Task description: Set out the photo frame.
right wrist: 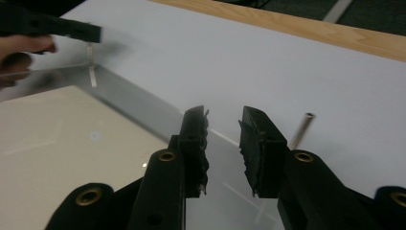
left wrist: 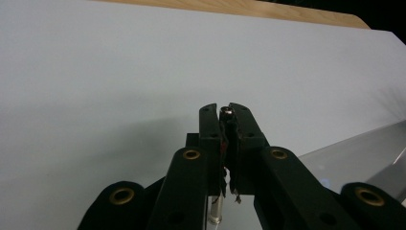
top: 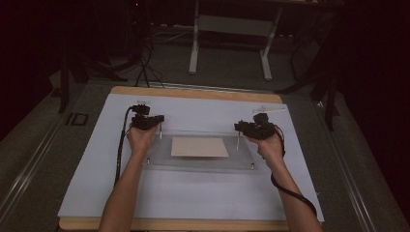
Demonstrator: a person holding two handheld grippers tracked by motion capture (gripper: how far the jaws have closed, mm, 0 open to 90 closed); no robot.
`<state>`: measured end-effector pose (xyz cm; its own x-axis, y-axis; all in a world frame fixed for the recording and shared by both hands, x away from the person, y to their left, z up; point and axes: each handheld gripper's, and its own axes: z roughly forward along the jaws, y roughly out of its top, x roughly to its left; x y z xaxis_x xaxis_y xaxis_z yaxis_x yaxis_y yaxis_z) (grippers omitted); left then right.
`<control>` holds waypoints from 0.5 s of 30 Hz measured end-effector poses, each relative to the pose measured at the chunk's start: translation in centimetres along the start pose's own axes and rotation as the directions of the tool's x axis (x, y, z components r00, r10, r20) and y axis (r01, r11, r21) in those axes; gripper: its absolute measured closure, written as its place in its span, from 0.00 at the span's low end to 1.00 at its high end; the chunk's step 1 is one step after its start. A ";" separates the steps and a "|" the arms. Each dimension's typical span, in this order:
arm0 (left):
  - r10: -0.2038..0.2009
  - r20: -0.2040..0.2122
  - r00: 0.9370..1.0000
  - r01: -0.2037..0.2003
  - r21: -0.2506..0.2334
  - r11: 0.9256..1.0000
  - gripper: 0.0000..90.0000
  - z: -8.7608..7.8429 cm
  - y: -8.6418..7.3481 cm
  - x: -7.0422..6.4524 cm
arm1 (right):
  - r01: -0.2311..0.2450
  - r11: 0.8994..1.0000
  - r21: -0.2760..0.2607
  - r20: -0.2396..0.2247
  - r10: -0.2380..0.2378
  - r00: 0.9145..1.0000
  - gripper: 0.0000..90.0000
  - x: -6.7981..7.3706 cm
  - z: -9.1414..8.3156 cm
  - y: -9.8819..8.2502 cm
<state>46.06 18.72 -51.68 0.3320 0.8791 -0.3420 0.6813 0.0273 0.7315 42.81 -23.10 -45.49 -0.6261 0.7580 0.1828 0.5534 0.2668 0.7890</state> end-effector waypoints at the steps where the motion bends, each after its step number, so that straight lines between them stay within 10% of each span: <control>1: -0.001 0.001 1.000 0.001 0.000 1.000 0.95 0.0 0.0 0.0 | 0.004 1.000 0.001 -0.018 -0.004 1.000 0.79 0.6 -0.3 0.0; 15: -0.005 0.003 1.000 0.005 -0.002 1.000 0.95 0.1 0.0 0.0 | 0.070 0.997 0.012 -0.077 -0.069 0.995 0.79 3.0 -1.6 0.2</control>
<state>46.11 18.72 -51.73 0.3302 0.8777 -0.3473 0.6816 0.0328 0.7310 40.16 -21.73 -43.83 -0.7033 0.6897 0.1722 0.5143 0.3265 0.7930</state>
